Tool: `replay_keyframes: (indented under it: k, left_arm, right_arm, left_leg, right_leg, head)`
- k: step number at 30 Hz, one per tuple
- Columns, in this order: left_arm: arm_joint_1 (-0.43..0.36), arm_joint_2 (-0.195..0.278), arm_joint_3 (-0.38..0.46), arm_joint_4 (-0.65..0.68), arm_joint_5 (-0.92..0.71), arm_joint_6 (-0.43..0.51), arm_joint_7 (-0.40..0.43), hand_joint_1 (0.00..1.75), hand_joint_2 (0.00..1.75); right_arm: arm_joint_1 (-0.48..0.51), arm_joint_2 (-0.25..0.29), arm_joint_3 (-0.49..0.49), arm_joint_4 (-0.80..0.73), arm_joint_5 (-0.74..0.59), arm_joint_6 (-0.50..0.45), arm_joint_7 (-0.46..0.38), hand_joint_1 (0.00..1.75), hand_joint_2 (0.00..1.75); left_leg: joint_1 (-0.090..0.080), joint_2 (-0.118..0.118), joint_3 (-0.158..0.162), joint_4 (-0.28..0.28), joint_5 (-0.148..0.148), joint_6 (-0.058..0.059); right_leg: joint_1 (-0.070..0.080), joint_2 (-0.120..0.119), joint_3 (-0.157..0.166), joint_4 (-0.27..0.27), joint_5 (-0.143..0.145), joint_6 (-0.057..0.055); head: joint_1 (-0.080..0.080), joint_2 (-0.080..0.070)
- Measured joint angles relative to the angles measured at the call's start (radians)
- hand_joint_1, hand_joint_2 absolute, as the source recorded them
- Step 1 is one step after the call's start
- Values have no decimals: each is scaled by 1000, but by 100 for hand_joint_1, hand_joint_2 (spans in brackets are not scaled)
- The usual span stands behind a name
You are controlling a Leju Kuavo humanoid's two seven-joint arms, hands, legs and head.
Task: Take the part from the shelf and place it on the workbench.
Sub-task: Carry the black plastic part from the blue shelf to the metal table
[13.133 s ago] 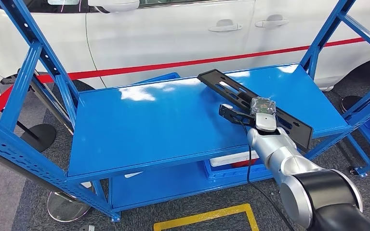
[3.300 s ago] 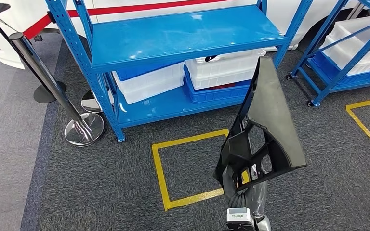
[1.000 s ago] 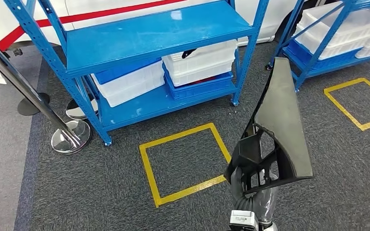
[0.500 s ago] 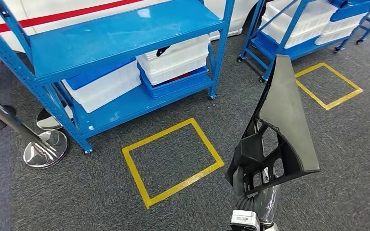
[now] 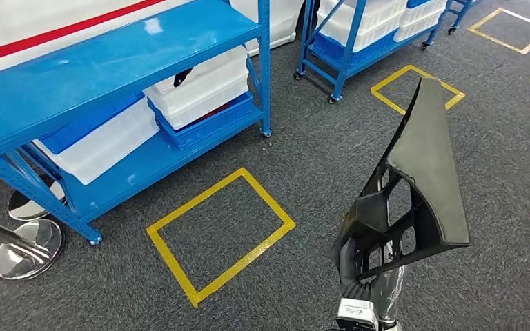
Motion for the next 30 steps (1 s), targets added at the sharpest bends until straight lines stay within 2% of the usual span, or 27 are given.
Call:
replay_keyframes:
  k: [1,2,3,4,5,7,8,9,10,11,12,14,15,16,17,18,19,20,22,23,24,25,27,28,30]
  left_arm:
    - [2,0,0,0,0,0,0,0,175]
    - [4,0,0,0,-1,0,0,0,175]
    - [5,0,0,0,-1,0,0,0,175]
    - [5,0,0,0,-1,0,0,0,175]
    - [4,0,0,0,-1,0,0,0,175]
    - [3,0,0,0,-1,0,0,0,175]
    - [3,0,0,0,-1,0,0,0,175]
    - [3,0,0,0,-1,0,0,0,175]
    - [2,1,0,0,-1,0,0,0,175]
    - [2,1,0,0,-1,0,0,0,175]
    - [1,0,0,0,0,0,0,0,175]
    - [-1,0,1,0,0,-2,-1,0,175]
    - [0,0,1,0,0,-3,0,0,175]
    - [2,0,1,0,0,-4,0,0,175]
    - [4,0,1,0,0,-4,1,0,175]
    - [5,1,1,0,0,-4,2,0,175]
    - [4,1,1,0,0,-4,3,0,175]
    - [2,1,1,0,0,-4,4,0,175]
    - [0,1,1,0,-1,-4,6,0,175]
    - [-1,1,1,0,-1,-4,6,0,175]
    - [-1,1,1,0,-1,-5,6,0,175]
    - [-2,1,1,0,-1,-5,6,0,175]
    - [-4,1,1,0,-2,-5,6,0,175]
    - [-5,1,1,0,-3,-6,6,0,175]
    - [-5,1,1,0,-4,-6,5,0,175]
  right_arm:
    - [0,3,-1,-1,0,0,1,175,175]
    - [2,4,-3,-1,1,0,2,175,175]
    - [3,5,-4,-1,1,0,3,175,175]
    - [3,5,-6,-1,1,0,4,175,175]
    - [4,5,-7,-2,1,0,6,175,175]
    - [3,7,-9,-3,1,0,7,175,175]
    - [3,8,-10,-4,1,0,8,175,175]
    - [3,10,-11,-6,1,0,8,175,175]
    - [4,10,-12,-8,1,0,9,175,175]
    - [4,11,-13,-10,1,0,9,175,175]
    - [6,11,-14,-12,1,0,9,175,175]
    - [5,11,-15,-16,1,0,10,175,175]
    - [4,11,-15,-17,1,0,11,175,175]
    - [2,11,-16,-18,0,0,12,175,175]
    - [1,11,-16,-18,0,0,14,175,175]
    - [1,11,-17,-18,-1,0,16,175,175]
    - [1,10,-17,-18,-2,0,17,175,175]
    - [1,10,-18,-18,-2,0,18,175,175]
    - [-2,10,-19,-18,-2,0,18,175,175]
    - [-4,10,-19,-18,-2,0,19,175,175]
    - [-6,10,-19,-19,-2,0,19,175,175]
    - [-7,10,-20,-19,-2,0,19,175,175]
    - [-7,10,-21,-21,-2,0,18,175,175]
    - [-7,10,-22,-22,-2,0,18,175,175]
    - [-8,11,-23,-23,-2,0,16,175,175]
  left_leg:
    - [1,-13,-32,72,-33,-2]
    - [1,-18,-57,129,-52,-3]
    - [2,-19,-68,152,-50,-4]
    - [3,-21,-59,132,-29,-3]
    - [5,-29,-32,75,7,-3]
    - [10,-74,33,-67,67,1]
    - [12,-96,55,-112,79,4]
    - [11,-111,64,-133,80,7]
    - [9,-111,65,-137,79,11]
    - [9,-99,65,-138,82,18]
    - [9,-86,65,-142,85,25]
    - [11,-58,65,-151,92,40]
    - [9,-43,64,-152,93,45]
    - [7,-28,63,-153,92,48]
    - [4,-12,62,-152,92,49]
    - [3,4,62,-152,91,49]
    - [2,18,62,-152,90,49]
    - [2,31,63,-152,89,48]
    - [0,52,68,-151,85,42]
    - [-2,61,70,-150,83,38]
    - [-5,69,72,-150,80,33]
    - [-6,78,74,-149,78,27]
    - [-5,91,77,-147,74,16]
    - [-3,79,74,-136,63,11]
    - [2,28,41,-53,11,3]
  right_leg:
    - [1,12,-2,0,1,-2]
    - [1,26,-3,1,2,-3]
    - [1,41,-4,2,3,-3]
    - [1,55,-3,4,3,-3]
    - [0,70,-2,6,2,-1]
    - [-1,97,-4,13,0,6]
    - [-2,109,-8,15,1,12]
    - [-3,120,-13,17,2,19]
    - [-5,132,-18,17,5,27]
    - [-6,143,-22,16,8,34]
    - [-7,139,-27,20,6,40]
    - [-4,87,-55,74,-29,48]
    - [-4,51,-83,131,-62,51]
    - [-4,27,-117,201,-97,54]
    - [-5,17,-147,263,-121,57]
    - [-7,13,-165,300,-129,59]
    - [-8,9,-163,298,-117,60]
    - [-8,4,-140,258,-90,59]
    - [-3,-32,-59,113,-31,52]
    - [2,-49,-29,56,-14,46]
    - [6,-61,-12,22,-8,39]
    - [10,-61,-10,13,-10,33]
    - [8,-37,-13,9,-5,22]
    - [5,-26,-12,6,-2,16]
    - [-1,-5,-11,2,5,5]
  head:
    - [0,0]
    - [0,0]
    - [0,0]
    - [0,0]
    - [0,0]
    - [0,0]
    - [0,0]
    - [0,0]
    - [0,0]
    - [0,0]
    - [0,0]
    - [1,0]
    - [1,0]
    - [2,0]
    - [2,0]
    - [2,0]
    - [2,0]
    - [2,0]
    - [2,0]
    - [1,0]
    - [1,0]
    - [1,0]
    - [1,0]
    - [1,0]
    - [1,0]
